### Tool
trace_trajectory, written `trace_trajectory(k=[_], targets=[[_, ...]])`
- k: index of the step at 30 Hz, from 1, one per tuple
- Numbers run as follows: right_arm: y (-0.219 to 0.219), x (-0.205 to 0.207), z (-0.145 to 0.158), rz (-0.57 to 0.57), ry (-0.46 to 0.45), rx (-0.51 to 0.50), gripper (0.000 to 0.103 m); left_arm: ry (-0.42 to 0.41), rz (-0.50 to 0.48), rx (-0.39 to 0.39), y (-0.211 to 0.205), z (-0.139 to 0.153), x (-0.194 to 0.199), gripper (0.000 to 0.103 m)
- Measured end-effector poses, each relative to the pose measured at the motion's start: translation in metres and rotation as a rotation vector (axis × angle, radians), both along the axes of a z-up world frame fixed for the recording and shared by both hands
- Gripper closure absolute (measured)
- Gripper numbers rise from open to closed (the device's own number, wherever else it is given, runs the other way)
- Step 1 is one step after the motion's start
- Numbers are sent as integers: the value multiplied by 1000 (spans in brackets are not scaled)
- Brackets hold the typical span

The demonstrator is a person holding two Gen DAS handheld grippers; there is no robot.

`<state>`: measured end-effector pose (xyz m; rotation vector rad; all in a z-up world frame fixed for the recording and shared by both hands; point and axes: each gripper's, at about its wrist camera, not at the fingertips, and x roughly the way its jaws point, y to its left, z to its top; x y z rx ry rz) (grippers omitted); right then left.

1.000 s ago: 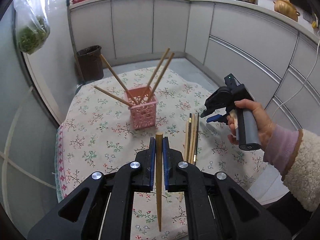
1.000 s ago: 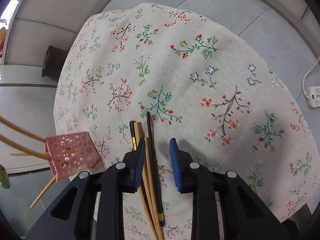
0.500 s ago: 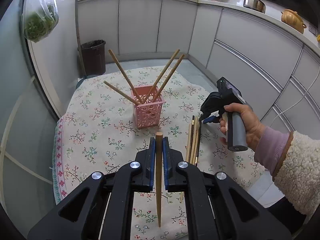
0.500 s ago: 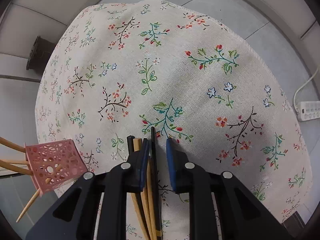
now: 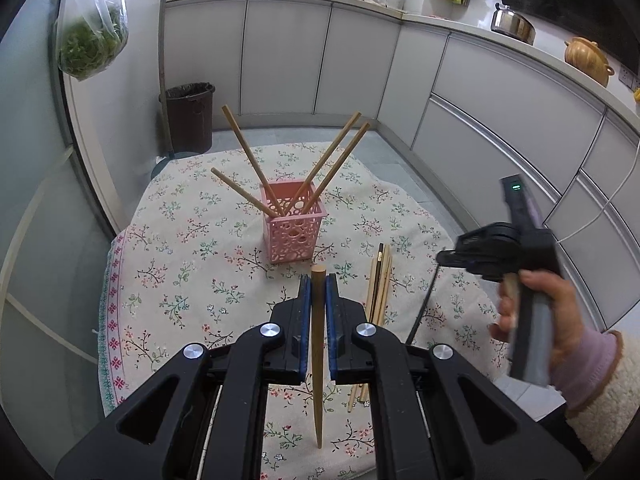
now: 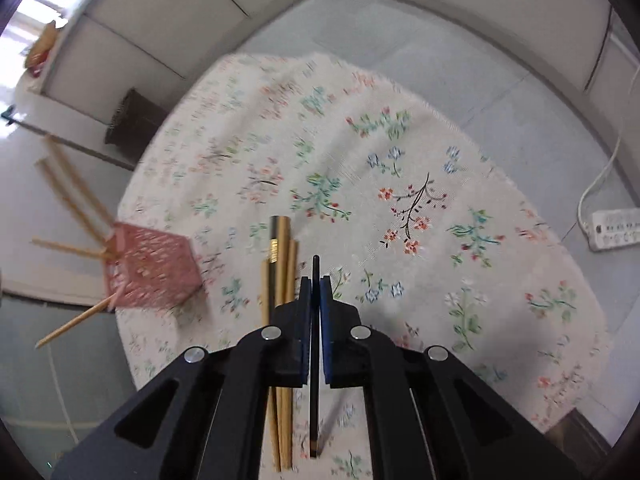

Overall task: Organize utensils
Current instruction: 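Lift both chopsticks and lower them into the pink holder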

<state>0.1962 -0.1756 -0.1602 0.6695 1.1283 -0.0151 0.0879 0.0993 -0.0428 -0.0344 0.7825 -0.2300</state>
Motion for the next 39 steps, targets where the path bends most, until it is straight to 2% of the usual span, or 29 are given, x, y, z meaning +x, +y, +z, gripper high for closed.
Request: trace_trajectory(k=[5,9,13,19,27,33,39], targets=[[10,-50,61,102,-154,-81,99,-21,-3,10,-7,5,-7,96],[17,-83,96,168,-232,-101,99,-26,-1,13,-10,10,-11,97],[26,-98,124,220,-270,-125,99,-27,5,17,-11,16,-15,97],[25,-98,172,228,-344,-141,99,-40,1,15,-13,39,-8,97],[22,-86,226,239,-421,-140,99,-100,-15,-4,-14,86,10,97],[21,-72,247,240,-446,-144,98,-148,-8,8,-16,118,33,97],[23,-56,252,248,-455,-144,98,-203,32,-3,-12,146,61,97]])
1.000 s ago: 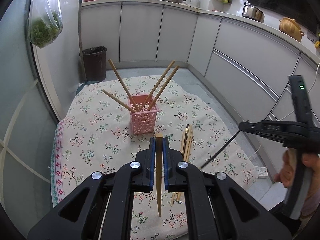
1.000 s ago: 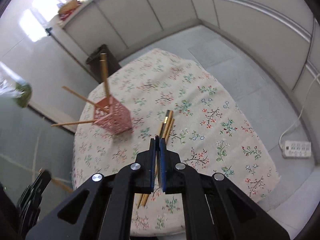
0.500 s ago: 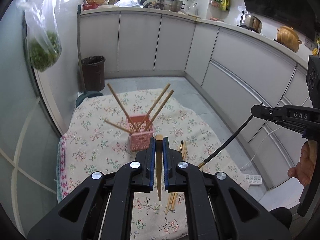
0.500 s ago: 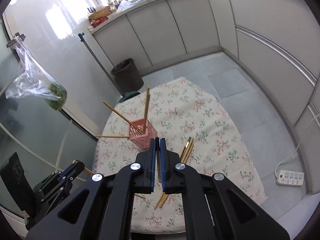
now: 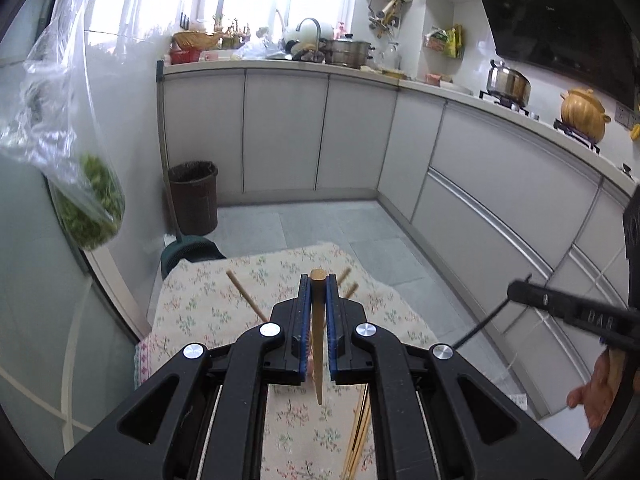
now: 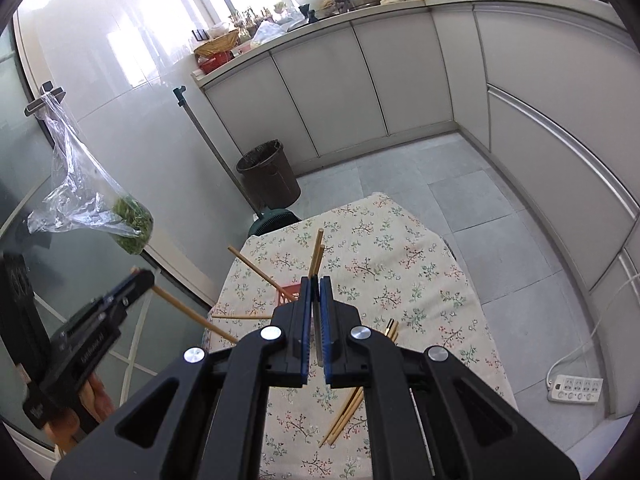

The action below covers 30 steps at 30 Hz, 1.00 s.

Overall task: Organize utensils
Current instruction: 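Lift both chopsticks and lower them into the pink holder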

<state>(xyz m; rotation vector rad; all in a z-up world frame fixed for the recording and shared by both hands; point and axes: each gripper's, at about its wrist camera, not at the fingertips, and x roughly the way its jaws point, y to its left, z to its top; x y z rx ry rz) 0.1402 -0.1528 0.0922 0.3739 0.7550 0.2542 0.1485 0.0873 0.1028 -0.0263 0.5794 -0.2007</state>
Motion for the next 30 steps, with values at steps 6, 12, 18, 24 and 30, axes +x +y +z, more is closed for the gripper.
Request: trace_trajectory(k=[6,12,18,24,30], targets=[[2,17,-5,10,14,-6,98,-28,59,8,2,12,37,97],[6,30,-15,16,36,-16,98,-11,125,0,11,-5,73,96],[10,38,-24,21,57,-15,98,96,138,-46,20,-45,99,88],[14,40,-20,25,50,-7,98,64,169,-73,36,-41,78,87],[25,46,-8,34,24,3,98,15,221,-136,52,-27,37,80]])
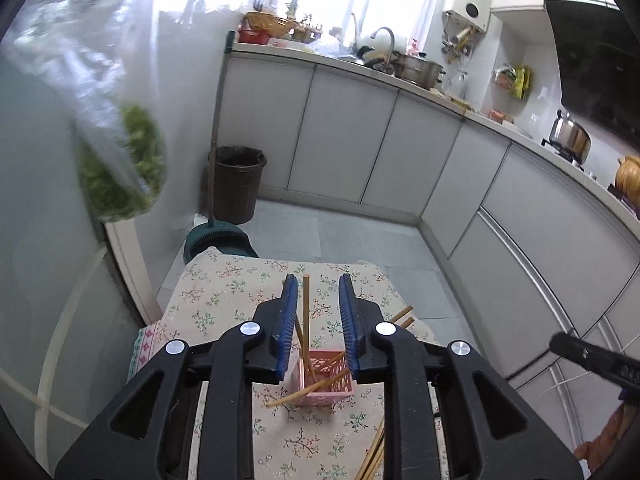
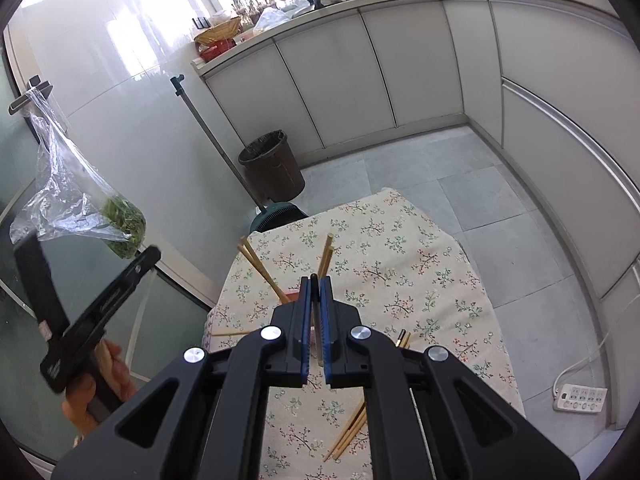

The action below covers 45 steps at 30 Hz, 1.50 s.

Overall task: Organize utensils
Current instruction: 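Lift both chopsticks and lower them into the pink holder, then open both tools and withdraw them from the pink holder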

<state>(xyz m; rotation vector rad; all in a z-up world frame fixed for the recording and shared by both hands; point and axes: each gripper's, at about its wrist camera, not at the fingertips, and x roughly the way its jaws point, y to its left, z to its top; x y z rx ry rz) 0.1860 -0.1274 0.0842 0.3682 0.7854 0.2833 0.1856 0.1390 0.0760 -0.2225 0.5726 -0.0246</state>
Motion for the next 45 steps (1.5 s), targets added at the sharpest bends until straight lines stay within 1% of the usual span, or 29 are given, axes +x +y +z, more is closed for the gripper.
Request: trace_trajectory(k=[2,4,8,11,13,17,20,21,23,24,26,29,31,33,35,36,37,39,42,44,45], targets=[[5,4,4,2,-8,2,98,11,29,-1,4,-5,-11,78],[12,11,7,4,-19,3,98,31,64,13,8,-16,-19,78],[28,28,9,6,-38,-11,98,62,162,46,20,-46,-31,78],[45,46,4,9,-39,-38,98,115,173,25,34,-64,-28,78],[55,57,-4,10,-33,-50,98,130,177,4,41,-68,-26,78],[74,77,-23,10,-16,-69,98,132,178,0,51,-71,-26,78],[85,92,-43,10,1,-77,97,141,174,2,51,-73,-25,78],[89,98,-53,18,15,-76,95,144,178,4,51,-74,-25,78],[94,105,-69,15,44,-79,86,149,183,21,49,-76,-24,78],[94,106,-76,12,55,-75,85,149,184,30,48,-77,-23,78],[94,101,-80,7,45,-80,85,136,168,38,44,-74,-25,78],[94,76,-76,14,-20,-169,84,106,140,44,35,-67,-31,75],[93,59,-73,16,-55,-202,78,95,121,52,28,-64,-34,73],[90,43,-71,10,-83,-231,76,88,106,64,19,-63,-36,68],[85,26,-69,2,-110,-250,75,86,90,68,12,-62,-39,68],[84,21,-69,1,-117,-259,71,85,78,72,8,-61,-41,67],[82,13,-68,-3,-126,-270,69,85,71,77,4,-61,-42,66],[77,2,-69,-14,-140,-287,69,73,58,89,-4,-60,-46,60],[69,-10,-70,-29,-150,-303,68,58,45,104,-13,-58,-52,56],[63,-19,-71,-42,-161,-313,63,52,32,112,-18,-57,-55,54],[62,-22,-71,-47,-167,-315,58,49,28,116,-21,-56,-56,48]])
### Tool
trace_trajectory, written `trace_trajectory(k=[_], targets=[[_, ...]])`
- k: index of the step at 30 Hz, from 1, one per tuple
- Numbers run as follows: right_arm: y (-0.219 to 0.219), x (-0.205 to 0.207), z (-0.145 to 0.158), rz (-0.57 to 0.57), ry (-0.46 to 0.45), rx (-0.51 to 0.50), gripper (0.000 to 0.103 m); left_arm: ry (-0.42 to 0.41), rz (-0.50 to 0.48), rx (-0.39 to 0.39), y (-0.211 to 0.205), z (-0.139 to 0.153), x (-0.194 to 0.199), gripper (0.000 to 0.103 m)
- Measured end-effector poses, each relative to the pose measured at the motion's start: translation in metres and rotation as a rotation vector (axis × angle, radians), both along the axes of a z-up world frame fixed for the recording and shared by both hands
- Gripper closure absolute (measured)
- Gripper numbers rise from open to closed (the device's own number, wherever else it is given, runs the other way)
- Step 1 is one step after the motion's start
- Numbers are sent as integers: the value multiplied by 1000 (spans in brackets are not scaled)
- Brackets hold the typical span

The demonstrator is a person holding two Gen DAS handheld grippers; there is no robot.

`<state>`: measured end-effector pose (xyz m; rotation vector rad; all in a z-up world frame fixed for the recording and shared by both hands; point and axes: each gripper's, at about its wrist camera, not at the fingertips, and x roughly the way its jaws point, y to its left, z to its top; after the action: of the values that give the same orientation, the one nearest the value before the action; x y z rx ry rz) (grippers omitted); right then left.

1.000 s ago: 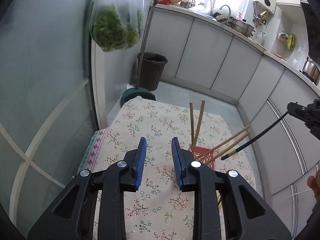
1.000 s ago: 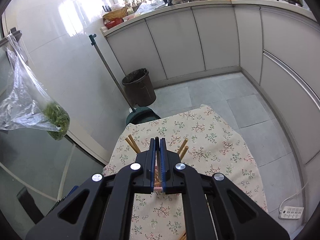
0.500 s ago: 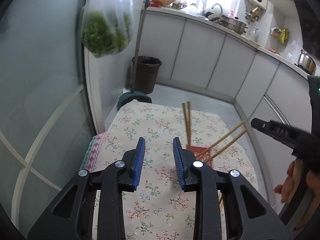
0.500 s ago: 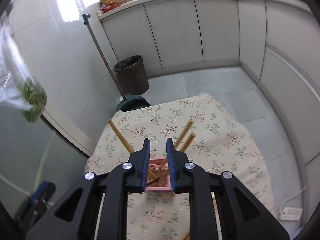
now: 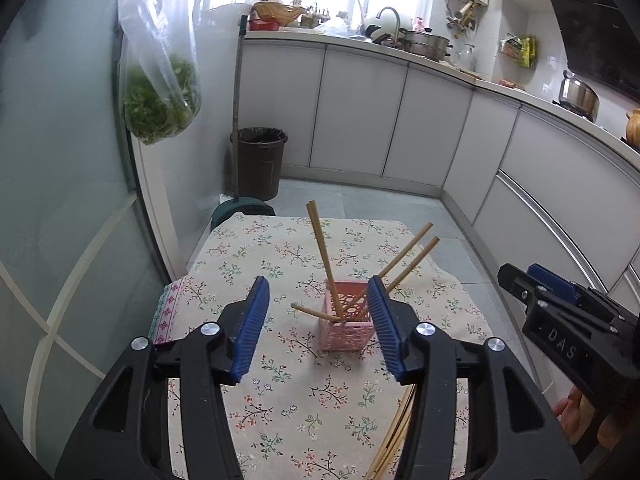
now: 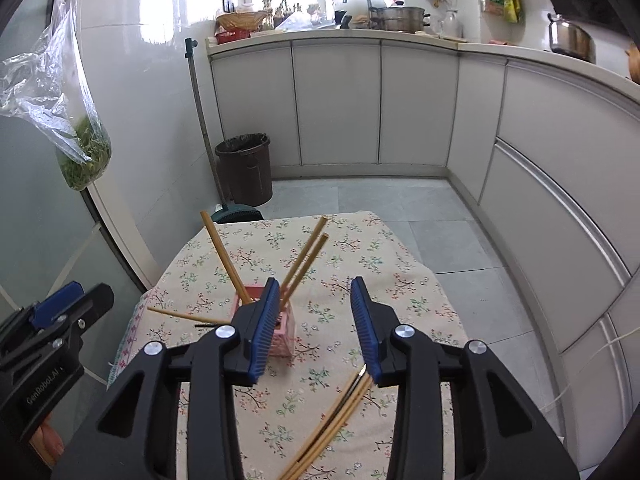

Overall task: Organize utensils
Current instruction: 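Open both tools and withdraw them from the pink holder, then lower the left tool onto the remaining chopsticks and grasp one bamboo chopstick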

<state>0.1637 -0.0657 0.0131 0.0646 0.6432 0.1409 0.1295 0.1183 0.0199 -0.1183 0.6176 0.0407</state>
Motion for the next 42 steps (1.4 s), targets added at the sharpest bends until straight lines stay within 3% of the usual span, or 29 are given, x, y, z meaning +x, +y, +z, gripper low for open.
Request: trace_trajectory(k=[3,5,11,21,28,34,38,42], targets=[[-6,-14,-1,-12,-28,-21,53,-14,-10,6,-7,1,-5,40],[-10,-20,-2,-26,-34,-21,49,-14,-24,18,-12,2,-7,39],[-28,-34,-4,-113,-65,-7,30,-20,-45,47,-26,-2,-15,29],[-52,-45,-16,-200,-56,-2,6,-29,-51,64,-43,-10,-22,8],[-91,-44,-45,-277,87,135,6,19,-69,89,-53,-25,-16,7],[-136,-59,-85,-393,191,211,6,127,-134,98,-70,-53,-4,7],[-165,-63,-107,-456,272,296,6,286,-214,39,-86,-86,14,7],[-183,-65,-113,-490,293,375,6,406,-254,59,-110,-119,33,7]])
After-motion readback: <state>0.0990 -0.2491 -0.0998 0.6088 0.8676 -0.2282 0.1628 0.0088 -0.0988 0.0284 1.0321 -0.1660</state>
